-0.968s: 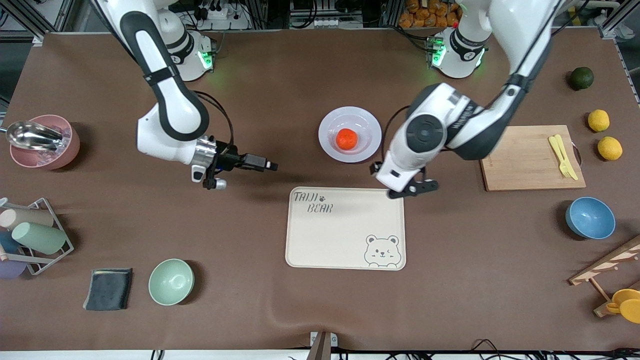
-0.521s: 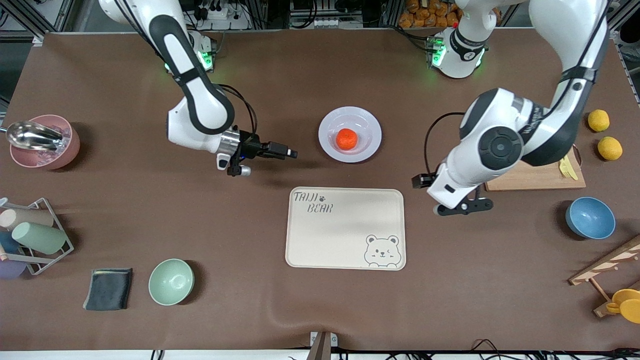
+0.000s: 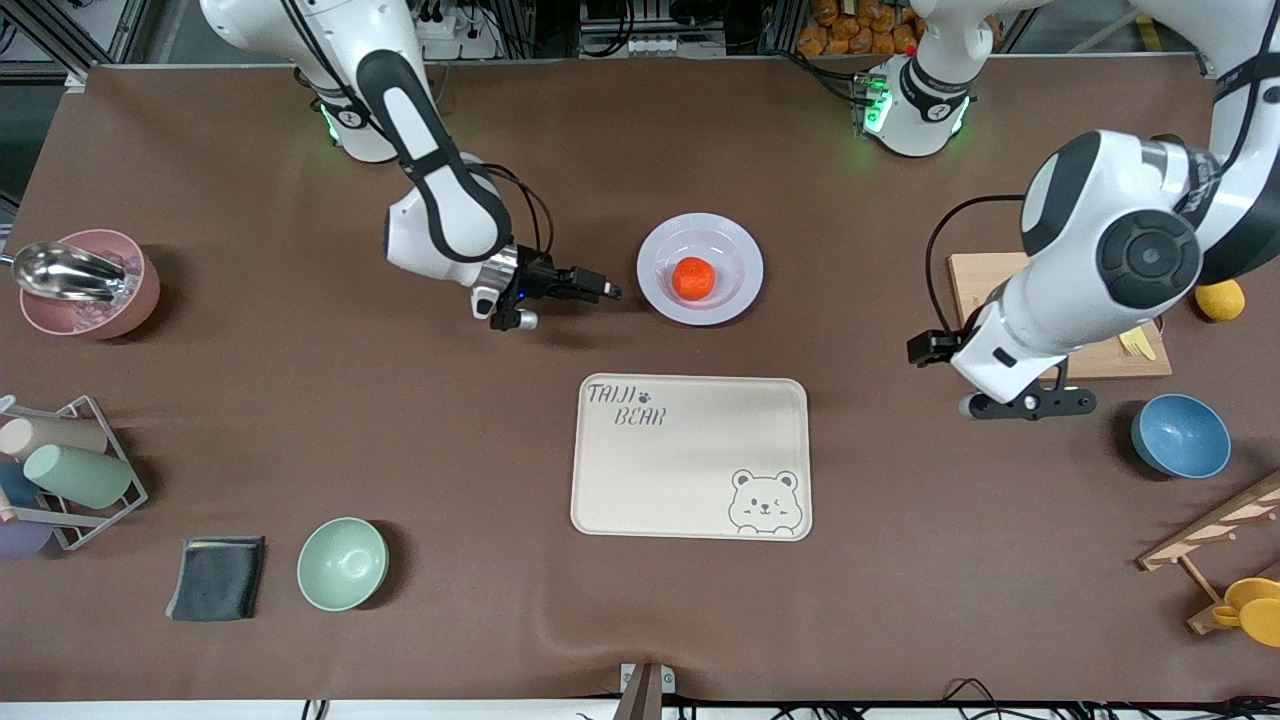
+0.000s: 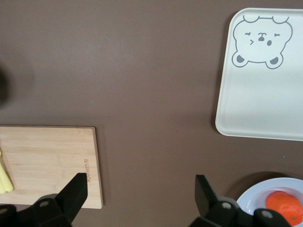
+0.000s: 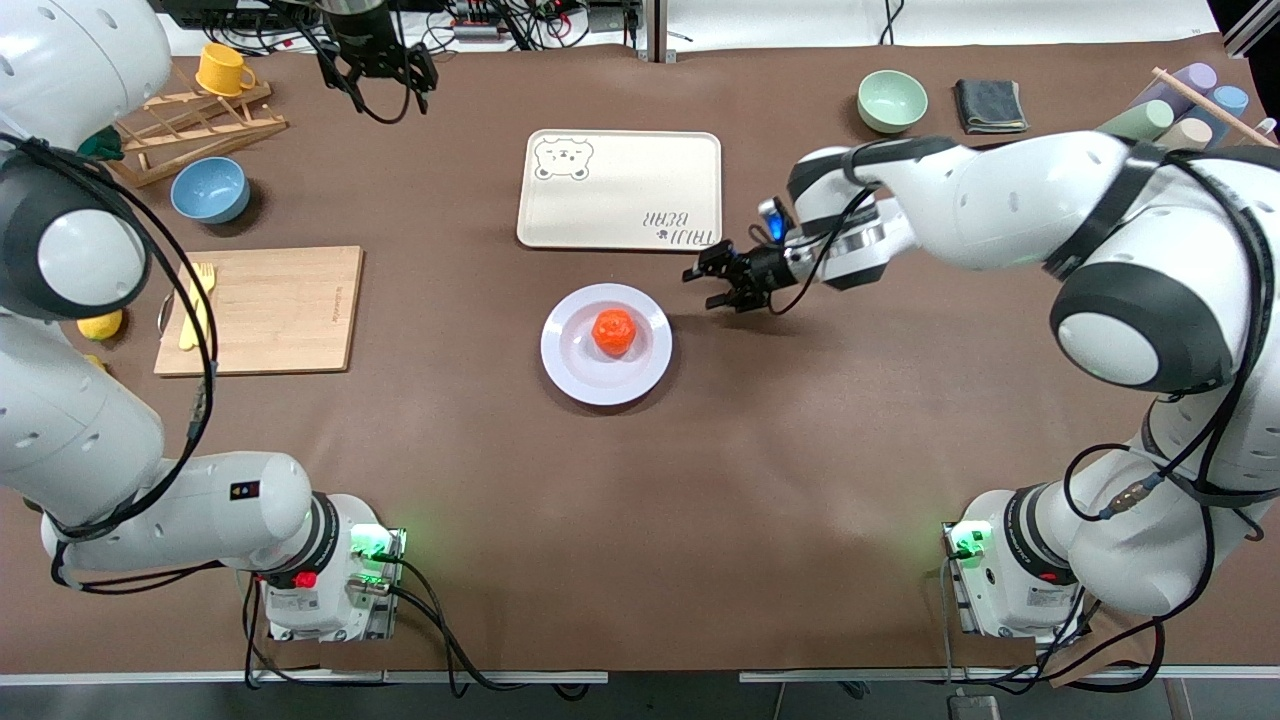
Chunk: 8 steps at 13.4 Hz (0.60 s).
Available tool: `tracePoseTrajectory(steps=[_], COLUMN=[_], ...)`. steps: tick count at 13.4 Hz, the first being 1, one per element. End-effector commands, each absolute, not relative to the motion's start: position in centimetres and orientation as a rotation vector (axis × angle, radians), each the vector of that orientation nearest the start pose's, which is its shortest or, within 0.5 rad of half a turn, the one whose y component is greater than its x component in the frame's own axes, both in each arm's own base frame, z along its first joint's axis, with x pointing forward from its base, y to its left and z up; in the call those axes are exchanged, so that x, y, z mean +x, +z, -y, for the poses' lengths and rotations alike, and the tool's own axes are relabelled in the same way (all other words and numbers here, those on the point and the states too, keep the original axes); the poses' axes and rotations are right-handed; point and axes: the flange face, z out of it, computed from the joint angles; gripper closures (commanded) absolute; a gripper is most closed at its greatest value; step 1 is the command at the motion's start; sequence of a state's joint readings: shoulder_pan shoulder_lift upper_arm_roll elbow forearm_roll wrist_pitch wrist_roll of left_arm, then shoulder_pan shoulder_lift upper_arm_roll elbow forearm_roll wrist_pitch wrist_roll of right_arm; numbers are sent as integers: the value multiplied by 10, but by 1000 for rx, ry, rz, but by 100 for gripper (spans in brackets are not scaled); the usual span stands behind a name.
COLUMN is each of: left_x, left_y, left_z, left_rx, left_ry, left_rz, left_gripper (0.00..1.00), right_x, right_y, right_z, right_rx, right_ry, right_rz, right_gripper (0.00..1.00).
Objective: Place orange and plate with both arms
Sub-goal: 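Release the orange on the plate while the right gripper grips the rim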
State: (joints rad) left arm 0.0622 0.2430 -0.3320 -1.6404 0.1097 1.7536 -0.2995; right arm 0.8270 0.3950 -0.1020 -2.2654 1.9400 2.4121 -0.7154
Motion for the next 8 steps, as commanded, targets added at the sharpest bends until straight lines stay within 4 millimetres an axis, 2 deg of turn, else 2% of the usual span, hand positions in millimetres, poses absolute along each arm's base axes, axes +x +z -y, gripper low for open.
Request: tracePoseTrajectory(steps=[1,3,5,6,8], left_x=[575,558,547,543,538], left_y=[516,548,574,582,591], left_z=[112,103,93,86,80], left_rx=[-3096,-3090,-3086,-3086,-3083], left_ry=[124,112,69,65,104], left_rz=[-23,-21,3,16,-106], left_gripper=[0,0,0,0,0], right_x=[372,359,358,358,356], right_y=[157,155,155,154,146], right_z=[-348,-362,-364,-365,-363], right_rx=[-2165,-2145,-2137,-2139,-2145], right_ry=[100,109,106,102,88], right_rz=[-324,-349,-358,-347,-341], right_gripper=[30,36,39,40,43])
